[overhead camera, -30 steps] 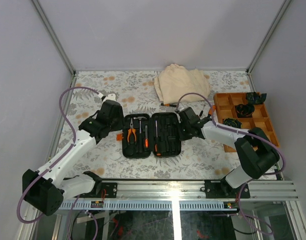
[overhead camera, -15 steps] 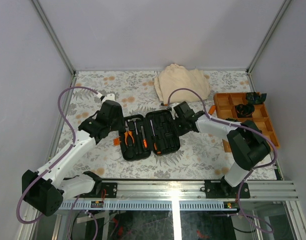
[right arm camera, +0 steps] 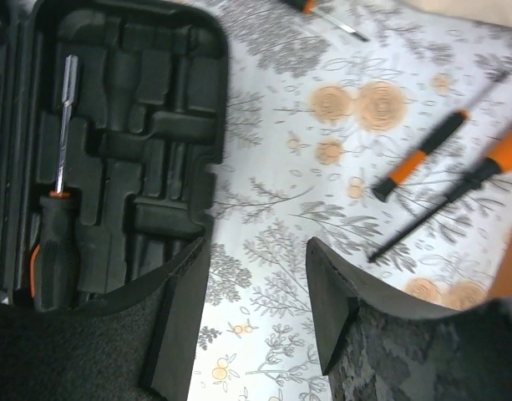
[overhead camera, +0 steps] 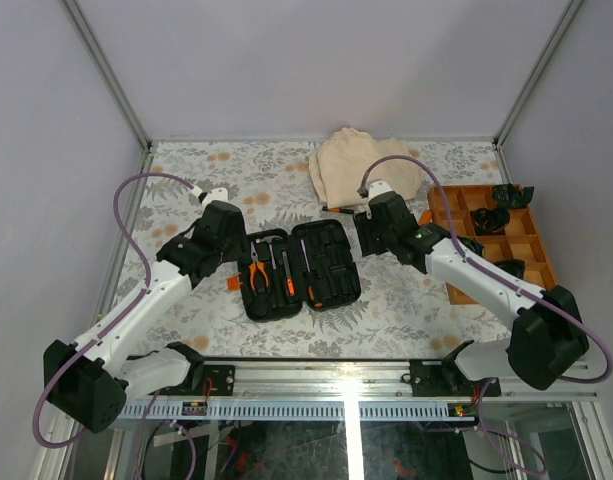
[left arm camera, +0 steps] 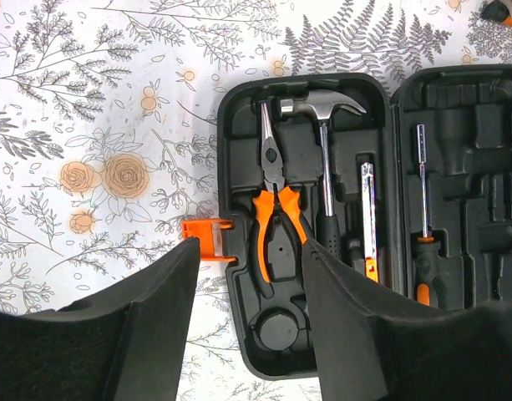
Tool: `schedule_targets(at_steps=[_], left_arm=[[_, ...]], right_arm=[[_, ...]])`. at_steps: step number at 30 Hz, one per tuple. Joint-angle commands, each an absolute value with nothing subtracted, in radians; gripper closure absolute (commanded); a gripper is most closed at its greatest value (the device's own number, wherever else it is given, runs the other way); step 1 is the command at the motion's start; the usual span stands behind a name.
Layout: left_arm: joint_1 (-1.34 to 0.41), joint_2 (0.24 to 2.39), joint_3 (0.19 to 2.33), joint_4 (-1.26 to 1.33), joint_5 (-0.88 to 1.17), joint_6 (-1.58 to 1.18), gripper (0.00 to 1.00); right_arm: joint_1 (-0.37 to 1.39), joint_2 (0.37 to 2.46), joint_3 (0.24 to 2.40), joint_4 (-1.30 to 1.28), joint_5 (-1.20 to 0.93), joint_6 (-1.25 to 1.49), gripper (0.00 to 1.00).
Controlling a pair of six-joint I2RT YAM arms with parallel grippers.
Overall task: Sort the tools into containers
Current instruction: Move the storage box to the center of the board, then pick up the screwdriver from the center of the board.
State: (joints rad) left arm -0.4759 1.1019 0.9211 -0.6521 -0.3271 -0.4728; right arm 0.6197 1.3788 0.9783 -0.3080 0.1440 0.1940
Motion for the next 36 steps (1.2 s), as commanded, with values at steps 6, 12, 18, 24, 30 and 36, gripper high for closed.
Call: schedule_targets(at_steps=[6,12,18,24,30,36], left_arm=[[-0.471,1.076,0.921,-0.66,-0.333,-0.498,0.47],[-0.471,1.08,0.904,-0.657,-0.312,-0.514,0.47],[-0.47,1.09,0.88,-0.648,-0.288,-0.531,0.47],[-0.471,1.07,0.881,-0.652,-0.317,-0.534,0.46],[-0.471,1.088,0.882,-0.651,-0.302,-0.532,0.46],[-0.471,1.091,0.883,-0.647,-0.293,-0.531,0.46]], right_arm=[[0.555,1.231,0.88,-0.333,0.433,0.342,0.38],[0.449,1.22,0.865,-0.331,0.389,0.39,0.37],[0.321,1.284,0.87,-0.291,0.245,0.436,0.37],[0.23,1.365,0.906,-0.266,0.22,0.486,0.39],[0.185,1.469,0.949,-0.238,0.206,0.509,0.4],[0.158,1.59,1.005,-0.215,0.222,0.514,0.41]])
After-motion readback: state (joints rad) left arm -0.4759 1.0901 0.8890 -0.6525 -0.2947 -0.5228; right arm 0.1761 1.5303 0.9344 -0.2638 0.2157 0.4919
